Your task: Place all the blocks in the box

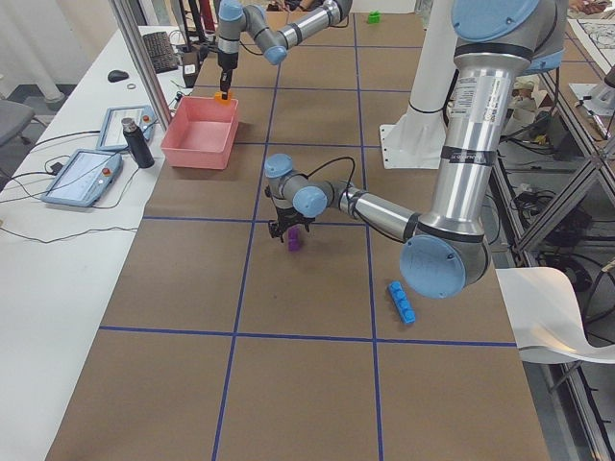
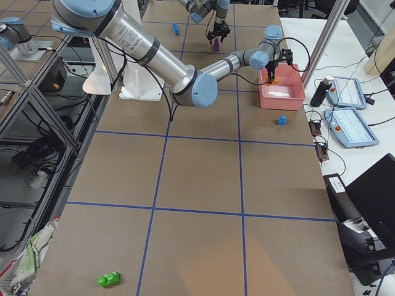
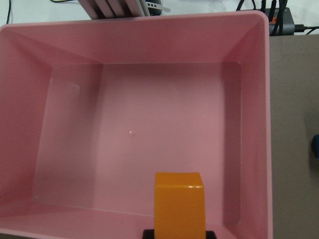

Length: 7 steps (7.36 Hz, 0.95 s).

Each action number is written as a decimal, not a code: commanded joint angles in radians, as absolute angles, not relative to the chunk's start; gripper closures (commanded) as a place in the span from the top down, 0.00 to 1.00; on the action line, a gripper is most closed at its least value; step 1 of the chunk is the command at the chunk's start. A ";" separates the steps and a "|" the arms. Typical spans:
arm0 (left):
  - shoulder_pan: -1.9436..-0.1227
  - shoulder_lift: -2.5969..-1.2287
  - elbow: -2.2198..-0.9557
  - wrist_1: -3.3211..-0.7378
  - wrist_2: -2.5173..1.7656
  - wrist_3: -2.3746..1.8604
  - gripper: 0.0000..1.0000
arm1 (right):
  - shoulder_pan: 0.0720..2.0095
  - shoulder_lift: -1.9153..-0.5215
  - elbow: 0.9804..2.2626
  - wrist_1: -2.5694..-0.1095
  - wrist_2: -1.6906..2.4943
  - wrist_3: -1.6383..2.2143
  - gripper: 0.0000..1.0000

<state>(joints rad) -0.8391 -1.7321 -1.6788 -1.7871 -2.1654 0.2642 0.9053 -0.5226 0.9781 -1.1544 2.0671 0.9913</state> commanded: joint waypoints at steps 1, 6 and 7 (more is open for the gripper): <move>-0.839 -1.733 -1.678 -1.787 -2.166 0.261 1.00 | 0.904 -0.519 0.973 -1.150 2.042 0.992 0.99; -0.834 -1.738 -1.674 -1.783 -2.164 0.250 0.35 | 0.997 -0.486 0.977 -1.163 2.161 0.980 0.99; -0.836 -1.733 -1.684 -1.782 -2.164 0.241 0.12 | 1.040 -0.491 0.985 -1.182 2.233 0.977 0.99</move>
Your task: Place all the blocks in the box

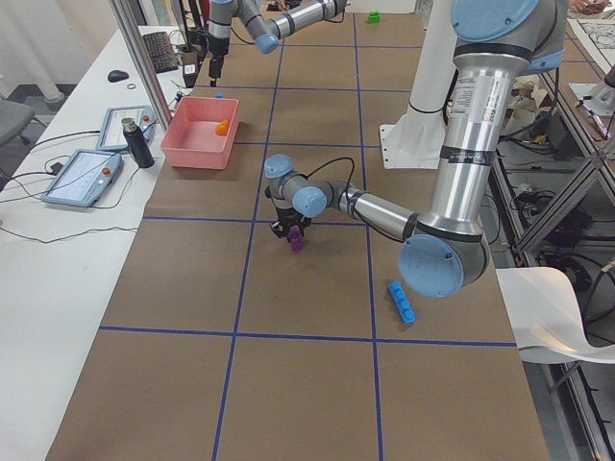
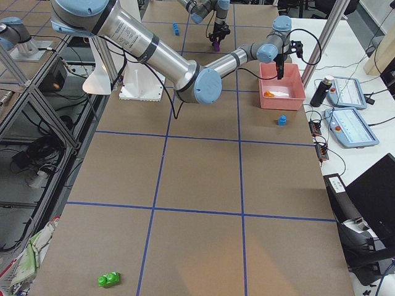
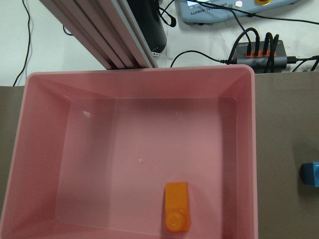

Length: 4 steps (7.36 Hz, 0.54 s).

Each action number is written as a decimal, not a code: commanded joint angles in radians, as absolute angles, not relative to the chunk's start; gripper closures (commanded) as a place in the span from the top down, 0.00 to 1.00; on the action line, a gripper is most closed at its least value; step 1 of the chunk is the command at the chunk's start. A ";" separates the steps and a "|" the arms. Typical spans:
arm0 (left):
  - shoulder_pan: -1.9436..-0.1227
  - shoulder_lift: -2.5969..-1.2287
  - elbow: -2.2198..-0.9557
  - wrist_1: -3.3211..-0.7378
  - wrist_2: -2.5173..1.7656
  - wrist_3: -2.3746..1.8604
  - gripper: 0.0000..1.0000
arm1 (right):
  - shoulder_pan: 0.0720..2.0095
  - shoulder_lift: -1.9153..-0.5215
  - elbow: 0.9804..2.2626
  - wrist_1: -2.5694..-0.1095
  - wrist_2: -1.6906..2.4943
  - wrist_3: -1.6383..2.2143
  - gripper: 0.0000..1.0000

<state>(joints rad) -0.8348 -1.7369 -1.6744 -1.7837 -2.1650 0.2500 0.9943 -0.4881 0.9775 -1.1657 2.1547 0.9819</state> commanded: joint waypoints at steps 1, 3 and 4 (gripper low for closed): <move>-0.842 -1.726 -1.724 -1.776 -2.164 0.235 0.00 | 1.092 -0.497 1.035 -1.272 2.302 0.965 1.00; -0.854 -1.707 -1.842 -1.772 -2.166 0.131 0.00 | 1.112 -0.520 1.144 -1.452 2.286 0.826 1.00; -0.861 -1.712 -1.895 -1.772 -2.166 -0.021 0.00 | 1.103 -0.552 1.144 -1.444 2.254 0.796 1.00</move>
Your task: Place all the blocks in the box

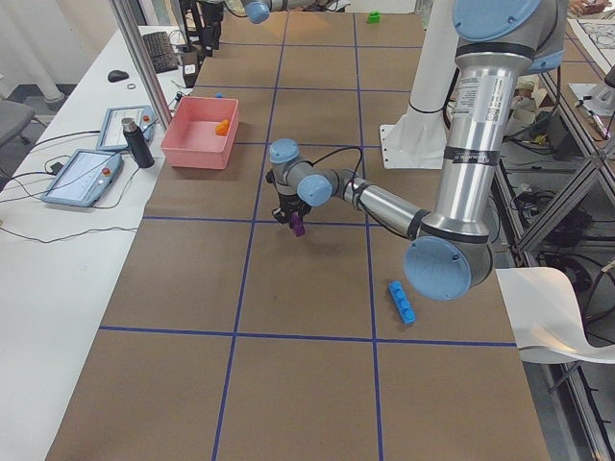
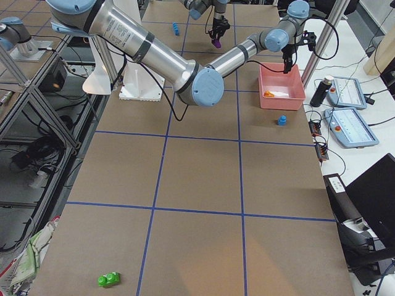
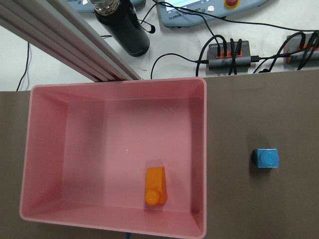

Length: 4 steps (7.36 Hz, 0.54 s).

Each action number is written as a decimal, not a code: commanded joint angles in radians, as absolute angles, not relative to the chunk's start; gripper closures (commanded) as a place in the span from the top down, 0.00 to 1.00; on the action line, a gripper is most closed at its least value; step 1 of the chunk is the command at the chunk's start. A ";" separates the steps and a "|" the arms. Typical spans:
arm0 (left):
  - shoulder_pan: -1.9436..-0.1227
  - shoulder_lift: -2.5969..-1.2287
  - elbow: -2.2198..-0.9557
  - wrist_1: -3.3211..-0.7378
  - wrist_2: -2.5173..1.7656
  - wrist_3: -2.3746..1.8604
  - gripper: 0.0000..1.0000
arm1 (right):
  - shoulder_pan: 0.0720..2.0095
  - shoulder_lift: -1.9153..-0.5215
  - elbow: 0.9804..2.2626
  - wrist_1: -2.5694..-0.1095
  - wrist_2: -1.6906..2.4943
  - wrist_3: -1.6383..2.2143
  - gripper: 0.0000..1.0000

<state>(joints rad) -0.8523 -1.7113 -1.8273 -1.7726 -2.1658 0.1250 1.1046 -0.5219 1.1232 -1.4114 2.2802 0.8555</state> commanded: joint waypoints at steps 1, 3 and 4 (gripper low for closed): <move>-0.865 -1.726 -1.932 -1.773 -2.171 -0.161 0.00 | 1.080 -0.569 1.138 -1.440 2.193 0.790 1.00; -0.865 -1.797 -1.962 -1.773 -2.166 -0.387 0.00 | 1.042 -0.586 1.067 -1.334 2.071 0.793 0.99; -0.864 -1.849 -1.963 -1.784 -2.166 -0.528 0.00 | 1.042 -0.627 1.022 -1.233 2.059 0.793 0.99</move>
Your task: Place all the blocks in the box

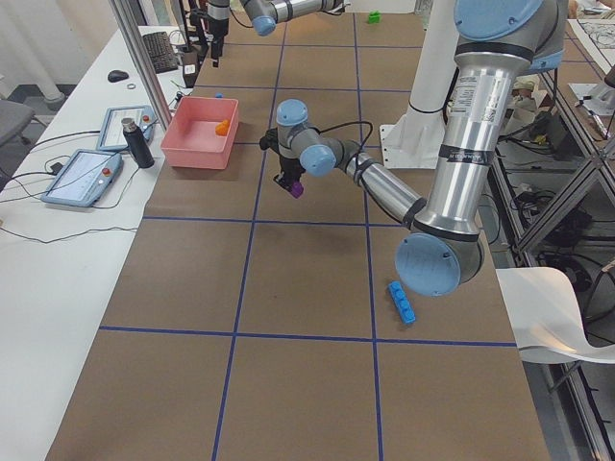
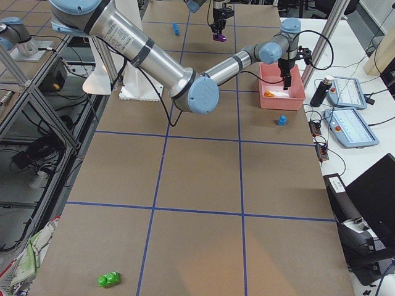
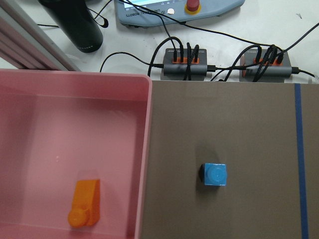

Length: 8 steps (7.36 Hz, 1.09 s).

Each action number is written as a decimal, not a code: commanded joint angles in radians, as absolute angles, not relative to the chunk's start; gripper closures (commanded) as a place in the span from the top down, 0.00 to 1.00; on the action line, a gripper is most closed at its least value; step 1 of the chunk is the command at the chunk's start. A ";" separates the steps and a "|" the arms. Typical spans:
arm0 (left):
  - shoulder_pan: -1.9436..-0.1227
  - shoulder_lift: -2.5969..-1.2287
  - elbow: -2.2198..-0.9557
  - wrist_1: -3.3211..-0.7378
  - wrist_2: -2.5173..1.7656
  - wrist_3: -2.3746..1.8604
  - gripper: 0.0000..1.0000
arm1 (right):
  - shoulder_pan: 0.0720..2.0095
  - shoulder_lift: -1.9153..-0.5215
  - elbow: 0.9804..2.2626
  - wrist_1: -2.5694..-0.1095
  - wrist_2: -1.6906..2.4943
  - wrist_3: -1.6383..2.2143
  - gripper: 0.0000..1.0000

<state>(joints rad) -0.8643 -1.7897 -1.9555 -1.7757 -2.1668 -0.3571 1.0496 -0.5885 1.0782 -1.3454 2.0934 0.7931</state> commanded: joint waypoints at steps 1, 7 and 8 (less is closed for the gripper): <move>-0.862 -1.923 -1.959 -1.782 -2.164 -0.649 0.00 | 1.042 -0.632 0.978 -1.189 2.028 0.793 0.99; -0.859 -2.161 -1.876 -1.782 -2.042 -0.815 0.00 | 0.963 -0.603 0.715 -0.931 1.890 0.815 0.99; -0.859 -2.172 -1.867 -1.782 -2.024 -0.815 0.00 | 0.960 -0.594 0.706 -0.928 1.890 0.815 0.99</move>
<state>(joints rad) -0.8591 -2.1525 -1.8834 -1.7821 -2.0437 -0.8107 0.9695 -0.6037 0.7243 -0.9433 1.8935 0.8125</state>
